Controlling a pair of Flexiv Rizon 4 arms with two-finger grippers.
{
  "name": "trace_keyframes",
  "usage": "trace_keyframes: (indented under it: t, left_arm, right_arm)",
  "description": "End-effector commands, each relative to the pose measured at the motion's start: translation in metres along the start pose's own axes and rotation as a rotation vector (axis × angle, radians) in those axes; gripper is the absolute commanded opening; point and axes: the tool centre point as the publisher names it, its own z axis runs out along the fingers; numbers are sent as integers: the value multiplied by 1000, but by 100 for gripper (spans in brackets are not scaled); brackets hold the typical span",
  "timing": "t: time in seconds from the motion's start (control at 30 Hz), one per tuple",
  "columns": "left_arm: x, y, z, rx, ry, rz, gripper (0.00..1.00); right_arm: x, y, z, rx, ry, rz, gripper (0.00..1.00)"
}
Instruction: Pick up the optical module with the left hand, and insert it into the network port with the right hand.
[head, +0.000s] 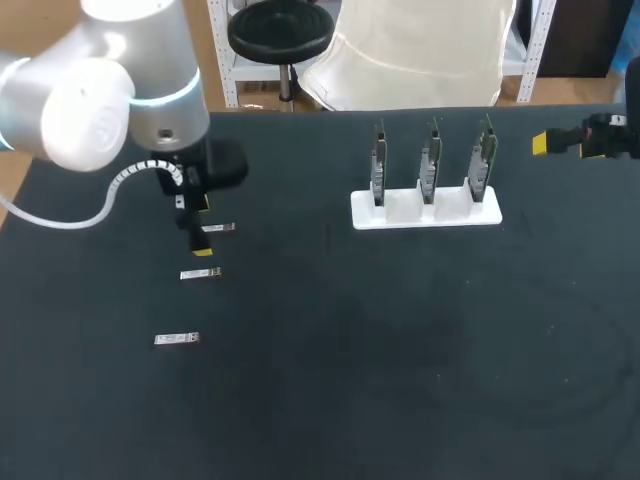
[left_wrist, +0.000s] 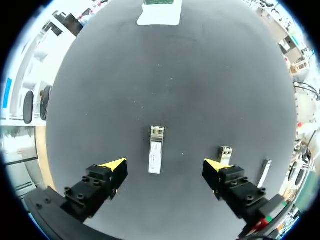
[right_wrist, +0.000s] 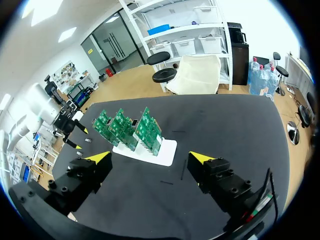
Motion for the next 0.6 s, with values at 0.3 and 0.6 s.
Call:
trace_keyframes:
  t: [0.3,0.6]
  left_arm:
    - [-2,5,10,2,6,10,100]
    - [-1,5,12,-1,13,19,0]
  right_arm:
    - [0,0,0,0,0,0,100]
    - [0,0,0,0,0,0,100]
